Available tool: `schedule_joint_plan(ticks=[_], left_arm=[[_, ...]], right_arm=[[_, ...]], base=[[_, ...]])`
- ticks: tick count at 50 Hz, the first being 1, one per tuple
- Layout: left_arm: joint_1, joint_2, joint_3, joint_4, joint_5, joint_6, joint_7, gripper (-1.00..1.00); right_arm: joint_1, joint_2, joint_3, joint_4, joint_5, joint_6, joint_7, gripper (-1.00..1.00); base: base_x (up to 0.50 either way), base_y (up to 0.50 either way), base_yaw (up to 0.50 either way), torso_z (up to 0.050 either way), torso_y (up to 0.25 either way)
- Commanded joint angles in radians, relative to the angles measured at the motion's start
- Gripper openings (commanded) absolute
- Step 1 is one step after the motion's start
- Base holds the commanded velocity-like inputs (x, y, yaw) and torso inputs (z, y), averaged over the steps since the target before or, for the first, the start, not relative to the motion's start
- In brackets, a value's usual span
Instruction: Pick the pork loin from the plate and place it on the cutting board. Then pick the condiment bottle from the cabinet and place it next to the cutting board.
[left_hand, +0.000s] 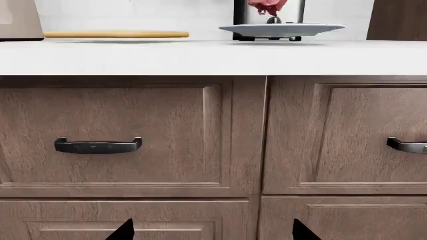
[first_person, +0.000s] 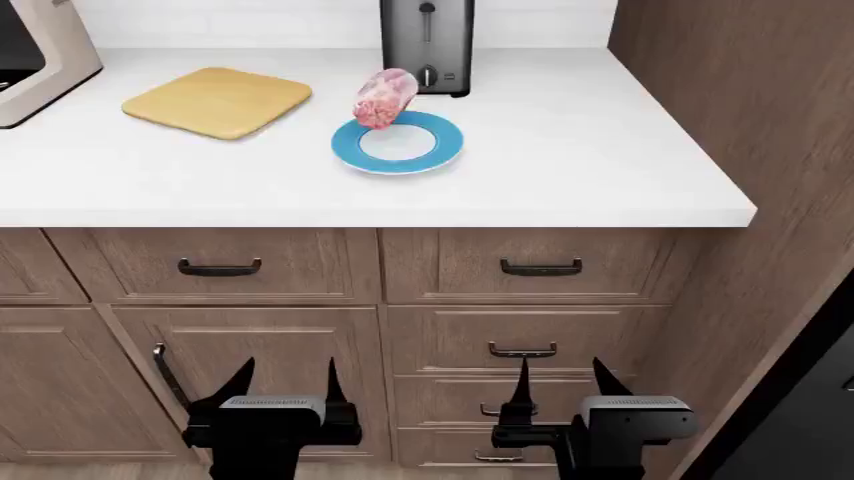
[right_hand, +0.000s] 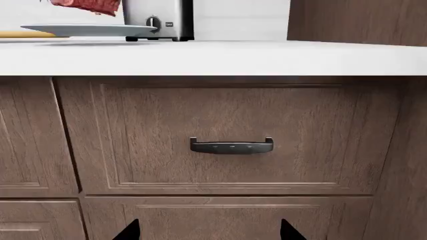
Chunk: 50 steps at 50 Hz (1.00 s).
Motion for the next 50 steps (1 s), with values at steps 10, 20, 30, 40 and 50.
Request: schedule_joint_plan(ticks=[10, 20, 30, 40, 50], left_arm=[[-0.006, -0.043, 0.05, -0.005, -0.044, 0.001, -0.049, 1.0], [-0.004, -0.06, 0.07, -0.006, -0.063, 0.007, -0.069, 1.0], [-0.003, -0.074, 0.087, -0.005, -0.075, 0.011, -0.085, 1.0], [-0.002, -0.084, 0.1, -0.004, -0.085, 0.013, -0.101, 1.0], [-0.006, -0.095, 0.111, -0.003, -0.1, 0.017, -0.112, 1.0]], right_arm=[[-0.002, 0.043, -0.049, 0.001, 0.046, -0.007, 0.05, 1.0], [-0.005, 0.061, -0.07, -0.002, 0.061, -0.01, 0.072, 1.0], [-0.01, 0.076, -0.085, -0.004, 0.074, -0.013, 0.086, 1.0], [-0.005, 0.087, -0.1, -0.001, 0.084, -0.009, 0.097, 1.0], [-0.001, 0.098, -0.116, -0.007, 0.092, -0.007, 0.11, 1.0]], base=[[0.0, 0.0, 0.0, 0.0, 0.0], [0.0, 0.49, 0.0, 0.0, 0.0], [0.0, 0.5, 0.0, 0.0, 0.0], [0.0, 0.5, 0.0, 0.0, 0.0], [0.0, 0.5, 0.0, 0.0, 0.0]])
